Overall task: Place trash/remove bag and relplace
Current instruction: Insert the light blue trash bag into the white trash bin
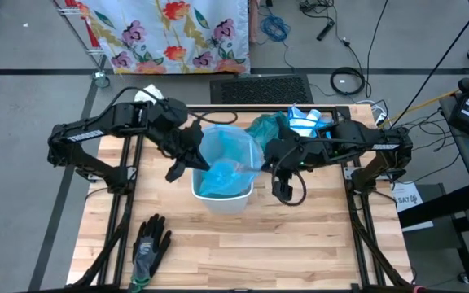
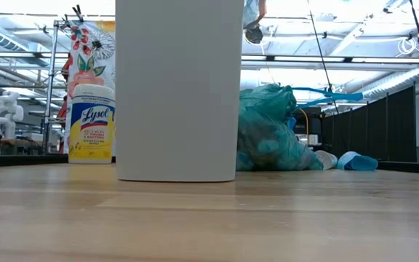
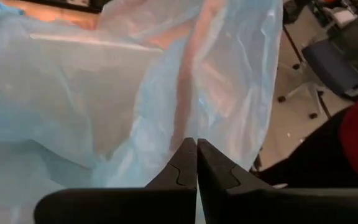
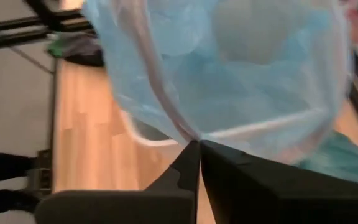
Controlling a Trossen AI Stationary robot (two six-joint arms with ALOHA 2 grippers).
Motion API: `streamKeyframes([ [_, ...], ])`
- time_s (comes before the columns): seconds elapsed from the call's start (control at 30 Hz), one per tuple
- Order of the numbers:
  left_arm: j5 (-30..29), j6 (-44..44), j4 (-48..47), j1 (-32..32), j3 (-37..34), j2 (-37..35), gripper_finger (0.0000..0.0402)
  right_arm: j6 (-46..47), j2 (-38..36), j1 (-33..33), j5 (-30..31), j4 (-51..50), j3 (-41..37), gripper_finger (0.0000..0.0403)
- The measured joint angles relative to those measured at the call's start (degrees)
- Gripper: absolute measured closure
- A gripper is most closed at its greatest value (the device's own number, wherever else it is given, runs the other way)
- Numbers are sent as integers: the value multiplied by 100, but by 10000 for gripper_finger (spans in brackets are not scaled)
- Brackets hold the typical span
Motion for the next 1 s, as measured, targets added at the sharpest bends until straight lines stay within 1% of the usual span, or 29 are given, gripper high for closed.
streamKeyframes([
  [0.07,2,-38,-1,-159,-2,-3,400,-33,0,98,-99,132,0,400],
  [0.3,-17,-588,-30,-844,2,-89,401,-60,26,502,-214,604,0,403],
  [0.43,-319,-884,-40,-1237,-2,-78,401,21,180,712,-218,681,0,403],
  [0.63,-816,-1300,-39,-1783,-2,-79,401,150,671,906,-233,678,0,403],
  [0.73,-1108,-1514,-38,-2039,-2,-92,401,175,961,949,-209,718,0,403],
  [0.8,-1402,-1658,-74,-2244,-2,-142,401,366,1133,968,-208,719,0,403],
  [0.9,-1962,-1914,-221,-2517,1,-199,401,735,1340,1023,-207,709,0,403],
  [1.0,-2667,-2352,-376,-2897,-2,-271,401,982,1516,1080,-98,710,0,403],
])
